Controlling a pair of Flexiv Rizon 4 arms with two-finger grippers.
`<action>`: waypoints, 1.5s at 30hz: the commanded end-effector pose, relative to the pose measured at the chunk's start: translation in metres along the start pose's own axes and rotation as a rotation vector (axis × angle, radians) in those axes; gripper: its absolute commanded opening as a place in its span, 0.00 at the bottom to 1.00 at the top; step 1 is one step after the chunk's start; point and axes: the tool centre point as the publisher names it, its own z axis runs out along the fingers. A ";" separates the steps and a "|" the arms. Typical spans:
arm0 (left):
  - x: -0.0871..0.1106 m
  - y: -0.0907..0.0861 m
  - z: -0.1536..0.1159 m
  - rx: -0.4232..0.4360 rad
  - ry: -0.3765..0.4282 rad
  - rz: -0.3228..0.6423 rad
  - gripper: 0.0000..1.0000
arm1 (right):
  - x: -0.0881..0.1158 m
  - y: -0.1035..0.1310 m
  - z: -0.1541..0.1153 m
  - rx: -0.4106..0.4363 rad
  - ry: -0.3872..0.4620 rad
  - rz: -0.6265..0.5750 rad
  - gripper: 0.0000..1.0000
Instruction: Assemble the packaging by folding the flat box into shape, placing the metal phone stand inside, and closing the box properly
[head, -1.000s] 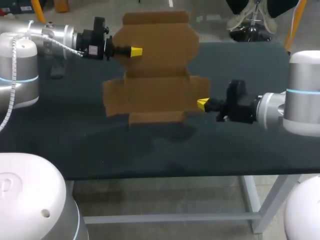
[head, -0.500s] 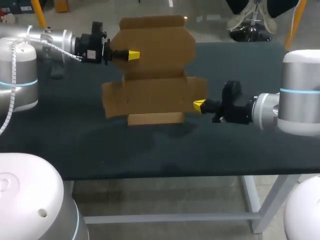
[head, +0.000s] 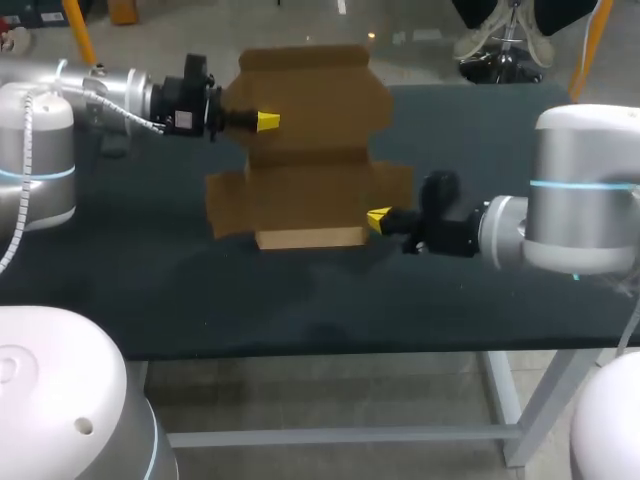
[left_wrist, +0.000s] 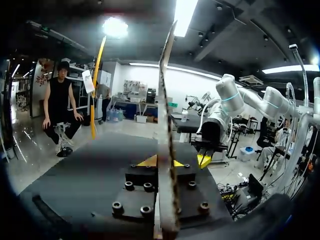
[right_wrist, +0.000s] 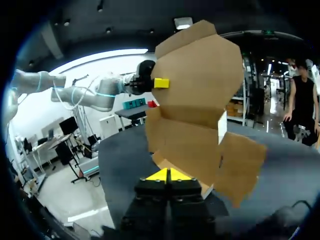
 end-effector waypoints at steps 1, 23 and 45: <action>-0.003 0.002 -0.002 0.001 0.010 0.001 0.00 | 0.002 -0.004 0.015 -0.018 -0.036 -0.001 0.00; -0.003 0.002 -0.002 0.001 0.010 0.001 0.00 | 0.022 -0.028 0.067 -0.025 -0.102 -0.056 0.00; -0.003 0.002 -0.002 0.001 0.010 0.001 0.00 | 0.006 -0.050 0.121 0.003 -0.205 -0.039 0.00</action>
